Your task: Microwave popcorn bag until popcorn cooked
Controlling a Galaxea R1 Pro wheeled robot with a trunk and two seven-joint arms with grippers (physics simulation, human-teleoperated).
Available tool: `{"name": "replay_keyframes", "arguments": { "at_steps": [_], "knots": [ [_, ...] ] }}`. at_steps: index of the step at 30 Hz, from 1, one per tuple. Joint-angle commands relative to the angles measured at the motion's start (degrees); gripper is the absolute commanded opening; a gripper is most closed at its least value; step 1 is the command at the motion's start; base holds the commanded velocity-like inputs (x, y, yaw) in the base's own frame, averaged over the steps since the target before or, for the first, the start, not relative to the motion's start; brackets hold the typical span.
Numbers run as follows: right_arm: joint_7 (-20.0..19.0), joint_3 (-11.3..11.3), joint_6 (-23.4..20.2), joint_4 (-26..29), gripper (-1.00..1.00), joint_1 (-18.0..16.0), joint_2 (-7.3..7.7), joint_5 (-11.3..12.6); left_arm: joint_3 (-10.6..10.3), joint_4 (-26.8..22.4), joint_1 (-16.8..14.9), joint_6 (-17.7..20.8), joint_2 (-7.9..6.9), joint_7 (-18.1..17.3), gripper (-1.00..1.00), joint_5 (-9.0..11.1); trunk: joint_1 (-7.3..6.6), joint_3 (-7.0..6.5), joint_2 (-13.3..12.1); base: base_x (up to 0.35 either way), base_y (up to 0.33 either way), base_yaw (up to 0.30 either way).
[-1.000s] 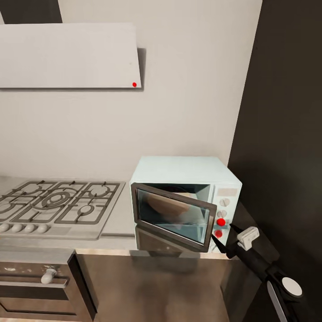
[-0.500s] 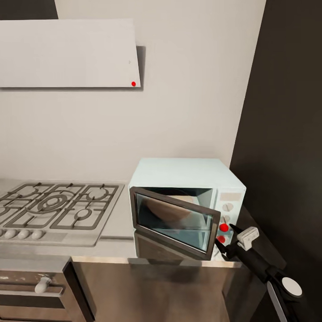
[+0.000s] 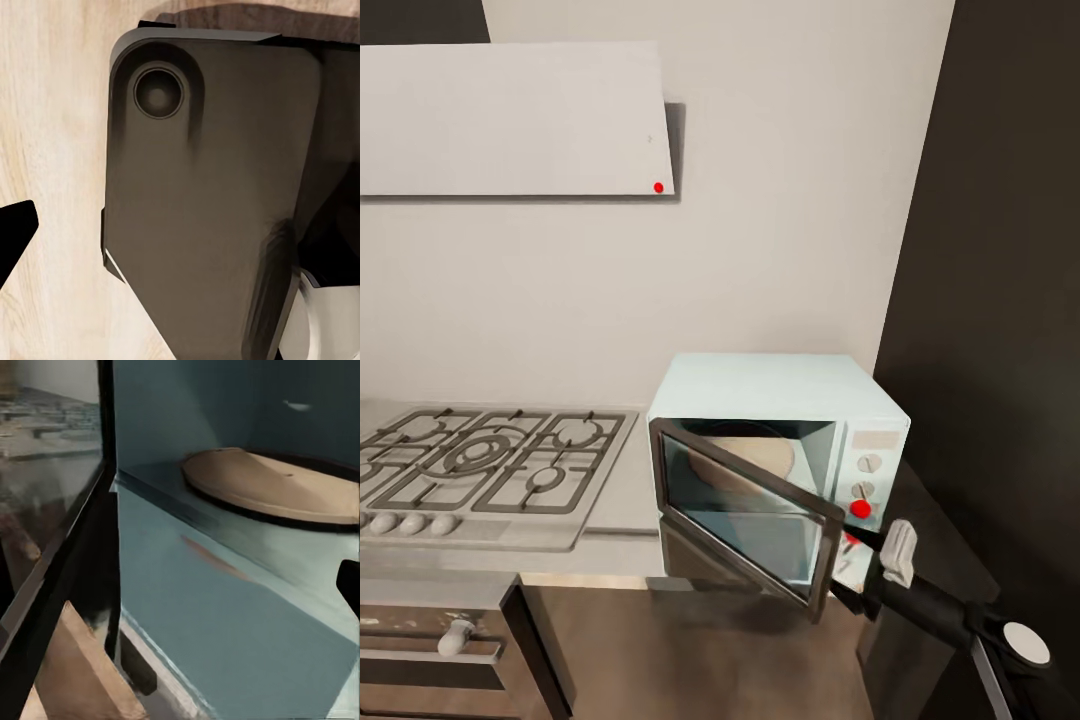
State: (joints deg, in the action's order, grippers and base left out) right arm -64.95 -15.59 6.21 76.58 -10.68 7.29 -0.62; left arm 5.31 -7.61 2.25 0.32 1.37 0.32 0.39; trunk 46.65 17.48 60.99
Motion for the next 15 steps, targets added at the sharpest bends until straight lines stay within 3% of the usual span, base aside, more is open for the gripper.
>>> {"name": "replay_keyframes", "arguments": {
  "at_steps": [1,2,5,15],
  "knots": [
    [-1.41,-1.05,-0.01,-0.03,1.00,-0.04,0.00,-0.08,0.41,-0.12,0.03,0.03,0.04,0.03,1.00,0.04,0.00,0.06,0.04,0.000,0.000,0.000],
    [-2.25,-3.04,-1.34,-0.12,1.00,-0.04,0.00,-0.08,0.41,-0.12,0.03,0.03,0.04,0.03,1.00,0.04,0.00,0.06,0.04,0.000,0.000,0.000],
    [-2.77,-5.04,-3.88,-0.19,1.00,-0.04,-0.02,-0.08,0.41,-0.12,0.03,0.03,0.05,0.03,1.00,0.04,0.00,0.06,0.04,0.000,0.000,0.024],
    [-2.28,-5.82,-4.91,-0.54,1.00,-0.04,-0.77,-0.08,0.41,-0.12,0.03,0.03,0.07,0.03,1.00,0.04,0.00,0.06,0.04,0.000,0.000,0.191]
  ]
}}
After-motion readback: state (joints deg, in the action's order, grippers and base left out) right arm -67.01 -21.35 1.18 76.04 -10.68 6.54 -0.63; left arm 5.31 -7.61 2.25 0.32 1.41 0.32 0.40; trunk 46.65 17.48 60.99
